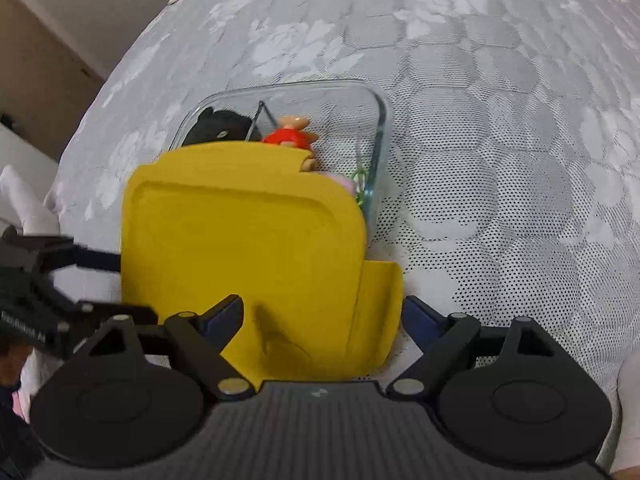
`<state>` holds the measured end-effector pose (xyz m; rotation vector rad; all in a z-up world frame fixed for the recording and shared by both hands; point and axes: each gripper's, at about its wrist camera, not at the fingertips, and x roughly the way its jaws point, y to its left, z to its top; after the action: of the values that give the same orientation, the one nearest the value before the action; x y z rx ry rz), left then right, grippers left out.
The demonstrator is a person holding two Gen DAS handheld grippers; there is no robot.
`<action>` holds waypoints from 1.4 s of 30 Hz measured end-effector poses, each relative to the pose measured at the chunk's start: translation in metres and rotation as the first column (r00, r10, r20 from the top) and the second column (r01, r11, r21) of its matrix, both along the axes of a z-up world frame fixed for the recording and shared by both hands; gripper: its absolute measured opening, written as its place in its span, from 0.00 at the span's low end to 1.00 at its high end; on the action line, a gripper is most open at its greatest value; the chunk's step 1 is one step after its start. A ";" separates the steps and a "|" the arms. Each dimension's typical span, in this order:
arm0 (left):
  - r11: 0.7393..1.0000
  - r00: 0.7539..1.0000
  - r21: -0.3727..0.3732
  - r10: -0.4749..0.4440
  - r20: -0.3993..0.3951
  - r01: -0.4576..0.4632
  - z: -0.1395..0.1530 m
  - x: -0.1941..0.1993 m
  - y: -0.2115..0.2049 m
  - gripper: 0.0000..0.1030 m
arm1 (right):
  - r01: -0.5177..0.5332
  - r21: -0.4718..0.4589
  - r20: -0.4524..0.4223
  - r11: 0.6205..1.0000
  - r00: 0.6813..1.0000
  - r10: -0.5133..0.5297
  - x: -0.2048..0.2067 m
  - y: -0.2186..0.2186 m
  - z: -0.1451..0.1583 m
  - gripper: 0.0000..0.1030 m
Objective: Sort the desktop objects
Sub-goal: 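Flip the yellow lid over and carry it above the glass container, then lower the yellow lid onto the glass container rim with the right gripper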
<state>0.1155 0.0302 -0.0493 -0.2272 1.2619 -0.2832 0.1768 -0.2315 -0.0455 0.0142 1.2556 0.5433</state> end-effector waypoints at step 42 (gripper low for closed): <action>0.944 0.945 -0.107 0.319 0.070 -0.311 0.027 0.079 0.053 1.00 | 0.284 -0.028 0.196 0.958 0.942 -0.273 0.069 0.010 0.036 0.69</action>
<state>0.1942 0.0833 -0.0228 -0.4883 1.1081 -0.0750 0.2460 -0.2219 -0.0092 0.0900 1.0583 0.2563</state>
